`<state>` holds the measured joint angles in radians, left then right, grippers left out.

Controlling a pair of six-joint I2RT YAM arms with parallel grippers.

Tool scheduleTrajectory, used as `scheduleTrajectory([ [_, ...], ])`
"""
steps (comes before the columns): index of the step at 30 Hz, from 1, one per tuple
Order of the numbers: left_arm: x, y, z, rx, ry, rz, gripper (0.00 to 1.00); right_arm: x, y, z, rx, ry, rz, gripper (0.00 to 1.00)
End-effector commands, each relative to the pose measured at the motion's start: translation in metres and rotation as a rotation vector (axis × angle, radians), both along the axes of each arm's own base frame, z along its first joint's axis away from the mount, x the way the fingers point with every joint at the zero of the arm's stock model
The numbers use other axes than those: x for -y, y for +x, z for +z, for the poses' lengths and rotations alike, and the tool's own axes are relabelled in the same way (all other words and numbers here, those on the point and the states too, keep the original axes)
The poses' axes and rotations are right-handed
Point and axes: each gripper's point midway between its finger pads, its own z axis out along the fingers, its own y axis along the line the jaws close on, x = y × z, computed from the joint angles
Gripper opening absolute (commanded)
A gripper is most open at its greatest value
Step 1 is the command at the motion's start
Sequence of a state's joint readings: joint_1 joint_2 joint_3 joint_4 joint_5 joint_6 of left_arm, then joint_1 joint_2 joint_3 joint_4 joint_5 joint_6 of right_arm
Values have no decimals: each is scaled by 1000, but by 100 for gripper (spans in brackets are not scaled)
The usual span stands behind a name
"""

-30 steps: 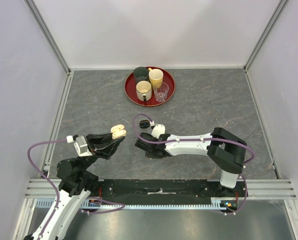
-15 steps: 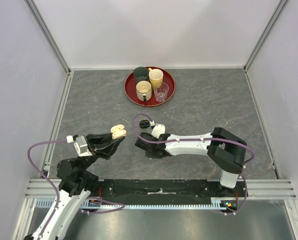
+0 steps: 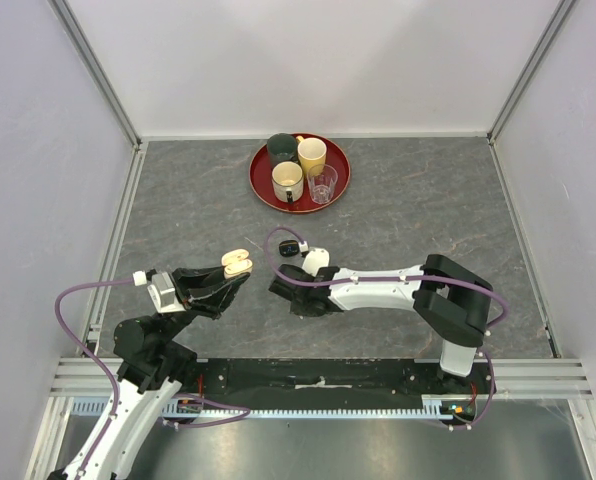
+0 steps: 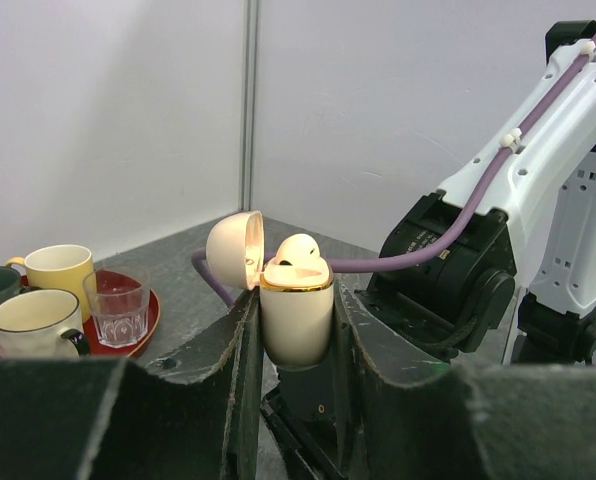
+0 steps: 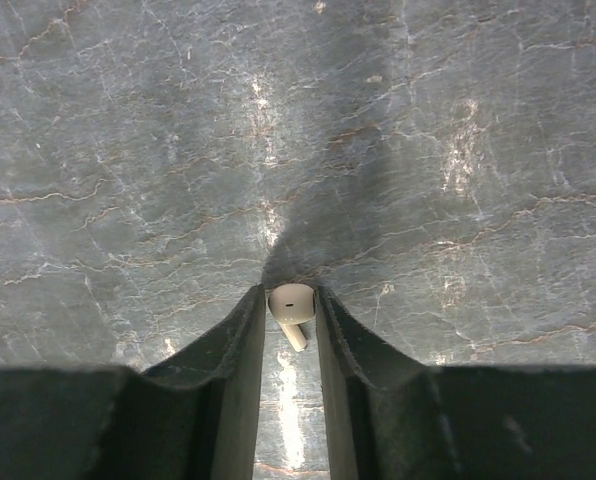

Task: Insert the wireless bluetooth earbuds into the charging case
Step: Pick up the earbud from the center of the board.

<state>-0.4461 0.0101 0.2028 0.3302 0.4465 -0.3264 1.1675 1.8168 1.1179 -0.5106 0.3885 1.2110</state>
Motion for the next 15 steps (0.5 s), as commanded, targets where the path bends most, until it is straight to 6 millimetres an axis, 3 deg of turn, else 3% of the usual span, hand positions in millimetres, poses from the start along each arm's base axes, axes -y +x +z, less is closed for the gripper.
scheduleTrajectory([
  [1,-5,-4,9,53,-17,21,2,0,-2,-7,-29,-31,12,28],
  [9,-5,-2,7,46,-17,25,2,1,-1,-3,-19,-29,12,21],
  [12,-5,-2,7,46,-15,26,2,0,3,6,9,-14,15,20],
  [15,-6,-1,7,47,-16,33,2,-2,11,25,74,18,24,13],
])
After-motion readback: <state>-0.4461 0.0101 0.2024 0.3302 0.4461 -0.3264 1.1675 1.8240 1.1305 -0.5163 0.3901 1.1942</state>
